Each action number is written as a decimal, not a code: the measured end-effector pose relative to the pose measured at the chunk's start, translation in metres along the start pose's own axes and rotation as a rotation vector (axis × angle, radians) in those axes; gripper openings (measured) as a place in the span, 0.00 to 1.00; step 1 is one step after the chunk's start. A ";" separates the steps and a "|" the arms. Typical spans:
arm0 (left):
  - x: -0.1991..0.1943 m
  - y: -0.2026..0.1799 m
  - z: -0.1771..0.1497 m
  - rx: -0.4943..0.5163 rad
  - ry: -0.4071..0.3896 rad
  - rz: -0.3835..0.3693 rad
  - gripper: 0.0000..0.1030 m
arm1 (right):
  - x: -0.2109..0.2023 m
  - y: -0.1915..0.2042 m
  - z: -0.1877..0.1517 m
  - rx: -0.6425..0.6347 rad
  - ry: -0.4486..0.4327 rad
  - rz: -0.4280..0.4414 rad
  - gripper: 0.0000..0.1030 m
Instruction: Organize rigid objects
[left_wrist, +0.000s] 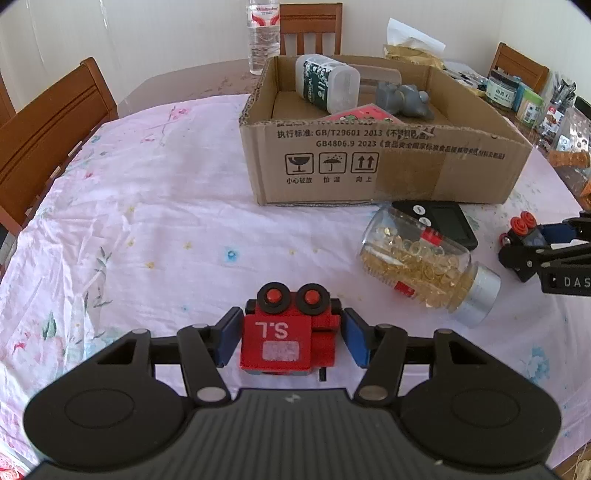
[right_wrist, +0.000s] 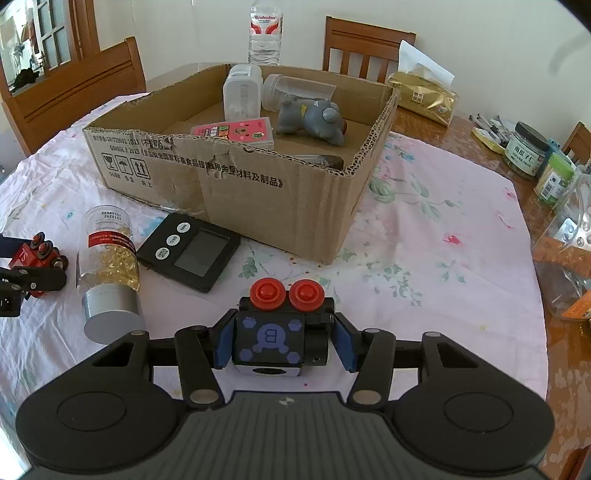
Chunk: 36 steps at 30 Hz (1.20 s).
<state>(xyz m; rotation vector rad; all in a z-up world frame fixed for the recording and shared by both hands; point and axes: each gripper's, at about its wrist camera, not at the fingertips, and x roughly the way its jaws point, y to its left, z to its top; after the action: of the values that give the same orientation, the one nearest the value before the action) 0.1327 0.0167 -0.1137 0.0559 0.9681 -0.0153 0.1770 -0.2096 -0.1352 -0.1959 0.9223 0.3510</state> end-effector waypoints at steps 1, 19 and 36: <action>0.000 0.000 0.000 0.004 0.002 -0.004 0.54 | 0.000 0.000 0.000 0.002 0.003 0.000 0.57; -0.038 0.021 0.025 0.123 0.061 -0.096 0.53 | -0.055 -0.011 0.034 -0.056 0.020 0.044 0.56; -0.073 0.046 0.026 0.116 0.009 -0.118 0.53 | -0.039 0.017 0.140 -0.115 -0.089 0.100 0.56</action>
<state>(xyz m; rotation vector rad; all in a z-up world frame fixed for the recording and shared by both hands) 0.1143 0.0606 -0.0371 0.1055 0.9780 -0.1796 0.2526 -0.1579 -0.0215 -0.2384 0.8268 0.5025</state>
